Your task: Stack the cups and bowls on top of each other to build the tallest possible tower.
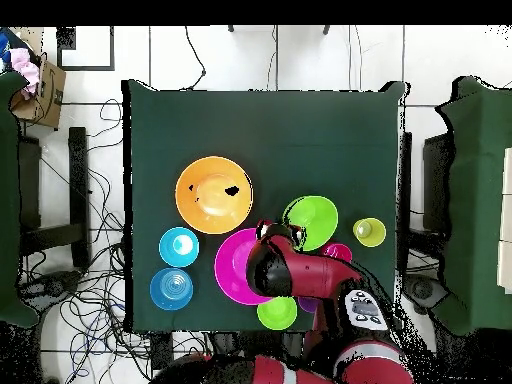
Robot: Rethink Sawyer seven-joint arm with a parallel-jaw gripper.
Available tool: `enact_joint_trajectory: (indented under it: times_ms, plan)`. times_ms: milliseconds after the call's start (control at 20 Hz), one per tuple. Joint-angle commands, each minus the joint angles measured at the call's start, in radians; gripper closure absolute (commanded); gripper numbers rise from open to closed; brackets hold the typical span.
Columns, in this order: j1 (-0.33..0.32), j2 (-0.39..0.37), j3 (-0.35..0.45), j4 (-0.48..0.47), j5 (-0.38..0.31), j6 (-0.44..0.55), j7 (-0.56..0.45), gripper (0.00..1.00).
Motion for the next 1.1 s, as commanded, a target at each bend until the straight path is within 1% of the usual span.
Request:
enact_joint_trajectory:
  times_ms: [50, 200, 300, 600, 750, 950, 1100]
  plan:
    - [0.038, 0.028, 0.023, -0.021, -0.017, 0.130, 0.067, 1.00]
    - [0.047, 0.015, 0.011, -0.014, -0.023, 0.188, 0.043, 1.00]
    - [0.052, 0.018, 0.000, -0.013, -0.029, 0.201, 0.036, 1.00]
    - [0.055, 0.056, -0.021, -0.052, -0.052, 0.244, 0.007, 1.00]
    - [0.072, 0.070, -0.048, -0.065, -0.064, 0.261, -0.002, 1.00]
    - [0.073, 0.102, -0.060, -0.067, -0.081, 0.230, 0.011, 1.00]
    - [0.068, 0.125, -0.050, -0.071, -0.085, 0.201, 0.023, 1.00]
